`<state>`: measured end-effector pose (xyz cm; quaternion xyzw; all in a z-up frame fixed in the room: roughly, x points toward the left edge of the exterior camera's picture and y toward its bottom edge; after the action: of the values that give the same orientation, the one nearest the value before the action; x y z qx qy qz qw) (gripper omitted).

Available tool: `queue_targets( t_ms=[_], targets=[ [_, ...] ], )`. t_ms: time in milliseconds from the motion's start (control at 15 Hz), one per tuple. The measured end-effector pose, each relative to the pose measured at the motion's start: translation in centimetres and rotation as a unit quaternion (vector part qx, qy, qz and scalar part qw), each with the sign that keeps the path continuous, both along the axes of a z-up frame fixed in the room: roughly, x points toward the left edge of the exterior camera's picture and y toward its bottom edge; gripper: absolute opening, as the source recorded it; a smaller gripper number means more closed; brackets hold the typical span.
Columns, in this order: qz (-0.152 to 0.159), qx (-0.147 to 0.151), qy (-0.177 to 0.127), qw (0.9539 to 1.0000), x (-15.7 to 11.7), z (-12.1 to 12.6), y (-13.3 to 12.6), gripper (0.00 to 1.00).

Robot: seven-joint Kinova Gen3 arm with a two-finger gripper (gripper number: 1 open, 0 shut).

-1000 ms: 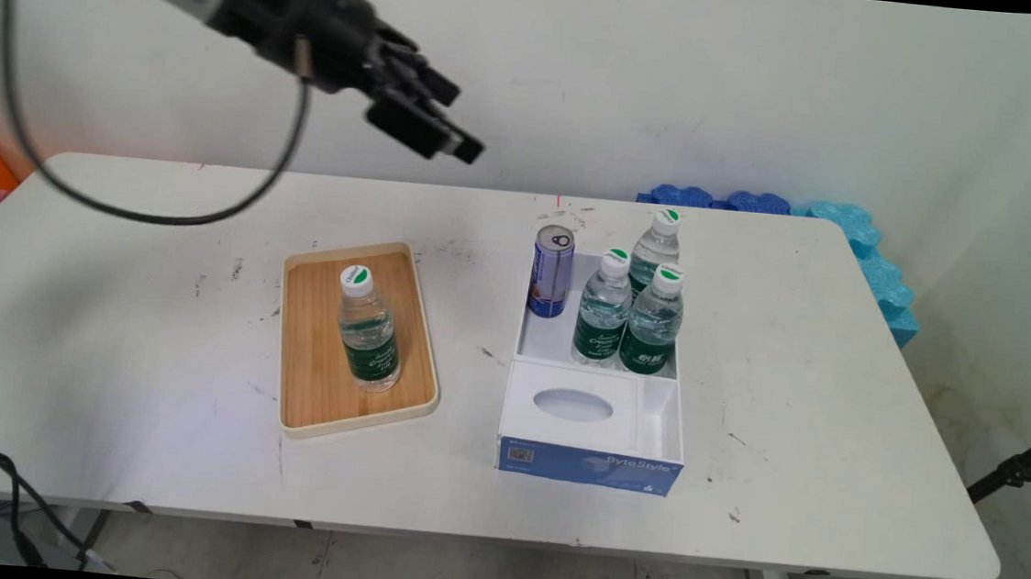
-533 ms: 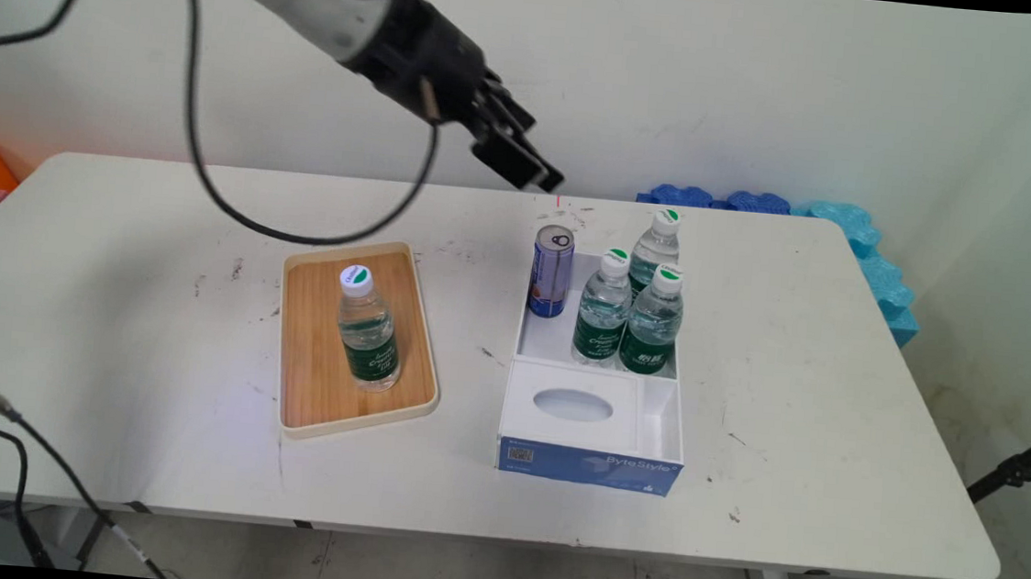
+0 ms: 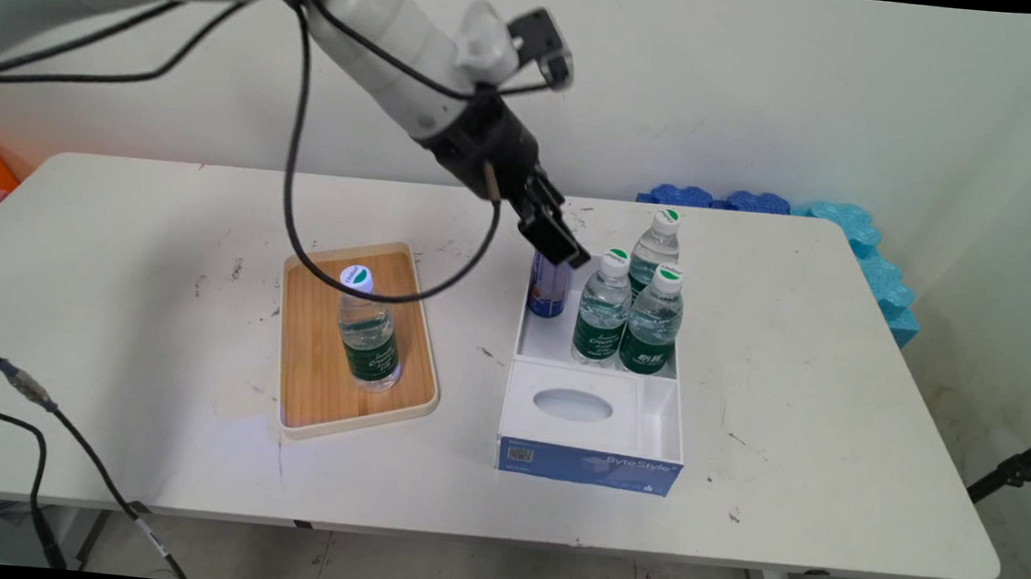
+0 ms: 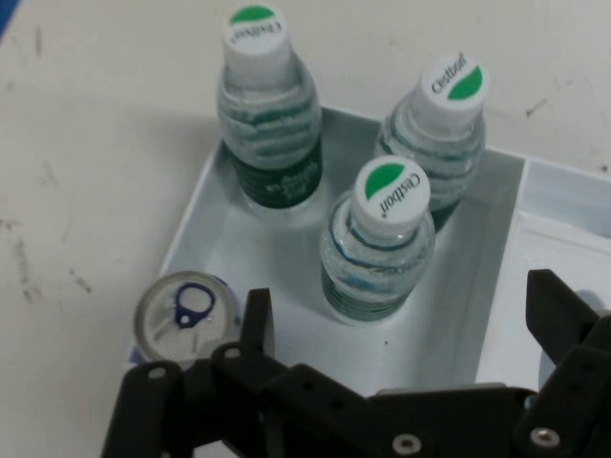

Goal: Pick up the green bottle from the white box

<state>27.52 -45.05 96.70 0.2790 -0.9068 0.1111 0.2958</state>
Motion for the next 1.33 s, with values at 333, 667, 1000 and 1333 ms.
queue_targets(
  t_ms=[333, 667, 1000, 1333],
  targets=[
    [-0.02, 0.017, -0.015, 0.9995, -1.9, -3.3, -1.1, 1.0],
    [-0.039, 0.021, -0.02, 0.9988, -3.5, -5.8, -1.9, 1.0],
    [-0.046, 0.024, -0.024, 0.9984, -4.3, -7.3, -2.6, 1.0],
    [-0.05, 0.018, -0.028, 0.9982, -4.8, -8.2, -3.2, 1.0]
  ],
)
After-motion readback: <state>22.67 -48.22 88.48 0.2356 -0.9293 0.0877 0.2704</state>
